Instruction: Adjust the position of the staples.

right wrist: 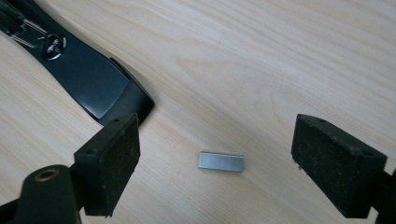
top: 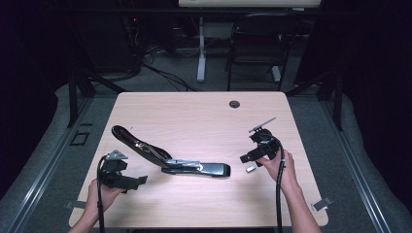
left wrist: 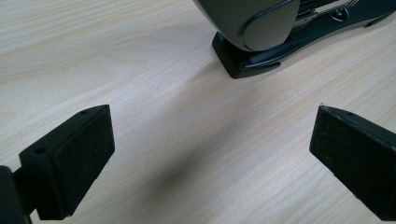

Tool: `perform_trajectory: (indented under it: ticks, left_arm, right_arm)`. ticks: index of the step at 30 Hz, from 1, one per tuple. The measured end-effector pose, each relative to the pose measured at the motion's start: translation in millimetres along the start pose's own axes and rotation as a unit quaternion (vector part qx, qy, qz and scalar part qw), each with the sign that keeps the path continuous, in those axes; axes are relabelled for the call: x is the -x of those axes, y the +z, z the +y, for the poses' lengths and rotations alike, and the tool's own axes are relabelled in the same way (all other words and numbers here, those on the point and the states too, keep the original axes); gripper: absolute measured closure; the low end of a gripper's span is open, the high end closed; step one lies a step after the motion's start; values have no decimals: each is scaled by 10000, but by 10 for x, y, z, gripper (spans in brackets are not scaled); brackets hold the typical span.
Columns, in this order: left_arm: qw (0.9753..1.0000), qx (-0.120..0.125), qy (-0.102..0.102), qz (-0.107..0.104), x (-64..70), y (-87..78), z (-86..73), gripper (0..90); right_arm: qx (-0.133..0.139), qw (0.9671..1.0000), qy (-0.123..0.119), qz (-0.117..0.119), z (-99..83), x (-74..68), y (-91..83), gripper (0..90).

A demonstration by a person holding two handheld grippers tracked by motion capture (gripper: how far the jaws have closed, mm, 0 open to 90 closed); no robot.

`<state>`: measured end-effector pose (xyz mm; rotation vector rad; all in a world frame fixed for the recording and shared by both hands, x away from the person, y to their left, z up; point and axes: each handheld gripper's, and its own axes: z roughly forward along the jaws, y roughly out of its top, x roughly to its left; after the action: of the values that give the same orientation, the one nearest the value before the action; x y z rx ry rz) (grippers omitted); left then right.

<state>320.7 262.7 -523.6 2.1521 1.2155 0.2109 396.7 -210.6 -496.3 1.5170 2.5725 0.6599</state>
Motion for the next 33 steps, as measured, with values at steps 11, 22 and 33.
perform_trajectory:
  ticks: [11, 22, 33]
  left_arm:
    - [10000, 19, -11, 10, -15, 18, 2, 1]
    - [10000, -55, 29, -15, -10, 36, 4, 1]
    - [9999, -80, 58, -61, 3, 64, 16, 1]
  right_arm:
    - [-386, 9987, 308, -143, -65, 96, 153, 232]
    - [-660, 9959, 371, -501, -72, 29, 299, 449]
    - [-772, 9940, 326, -703, -46, -11, 406, 462]
